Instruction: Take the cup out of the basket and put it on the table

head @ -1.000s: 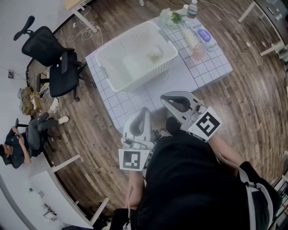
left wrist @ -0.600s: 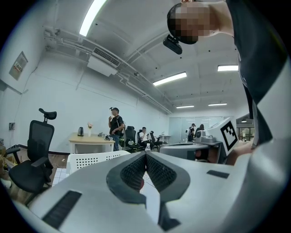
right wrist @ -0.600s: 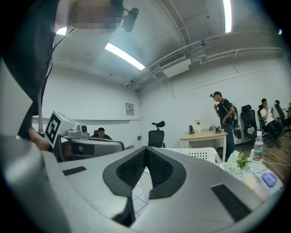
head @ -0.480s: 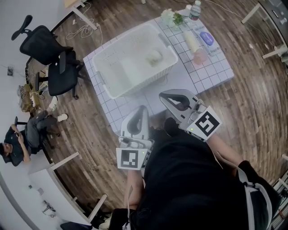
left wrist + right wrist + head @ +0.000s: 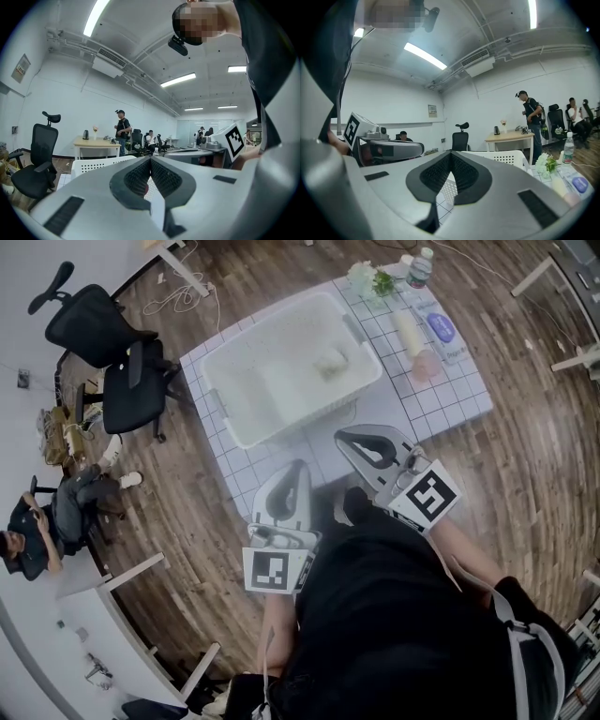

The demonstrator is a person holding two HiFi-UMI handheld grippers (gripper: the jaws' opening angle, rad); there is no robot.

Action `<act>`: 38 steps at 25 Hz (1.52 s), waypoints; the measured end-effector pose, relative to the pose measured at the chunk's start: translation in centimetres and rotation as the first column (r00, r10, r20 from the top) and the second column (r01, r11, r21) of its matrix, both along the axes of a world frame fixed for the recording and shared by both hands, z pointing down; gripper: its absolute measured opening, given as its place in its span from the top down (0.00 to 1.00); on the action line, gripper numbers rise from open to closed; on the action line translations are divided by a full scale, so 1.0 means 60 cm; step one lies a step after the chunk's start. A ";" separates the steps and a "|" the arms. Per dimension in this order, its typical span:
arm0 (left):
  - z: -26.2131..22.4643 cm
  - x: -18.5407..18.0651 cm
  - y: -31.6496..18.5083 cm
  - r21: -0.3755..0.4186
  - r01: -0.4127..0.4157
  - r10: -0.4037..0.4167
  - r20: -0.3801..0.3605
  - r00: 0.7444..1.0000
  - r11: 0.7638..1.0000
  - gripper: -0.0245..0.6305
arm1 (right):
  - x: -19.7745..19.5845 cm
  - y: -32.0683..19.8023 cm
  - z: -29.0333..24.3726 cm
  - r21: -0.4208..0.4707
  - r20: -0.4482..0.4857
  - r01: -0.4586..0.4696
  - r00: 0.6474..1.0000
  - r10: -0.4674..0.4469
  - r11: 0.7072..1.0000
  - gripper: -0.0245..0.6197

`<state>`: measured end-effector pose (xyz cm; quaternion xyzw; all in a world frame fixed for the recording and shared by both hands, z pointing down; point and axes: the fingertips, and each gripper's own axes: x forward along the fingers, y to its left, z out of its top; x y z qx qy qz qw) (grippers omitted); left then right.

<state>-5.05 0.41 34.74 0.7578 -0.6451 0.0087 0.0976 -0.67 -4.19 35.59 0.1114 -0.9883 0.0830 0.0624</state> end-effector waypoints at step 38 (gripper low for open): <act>0.020 -0.110 -0.078 0.018 -0.266 0.267 -0.040 0.963 0.964 0.95 | -0.108 -0.114 0.082 0.119 -0.343 -0.144 0.923 0.176 0.982 0.73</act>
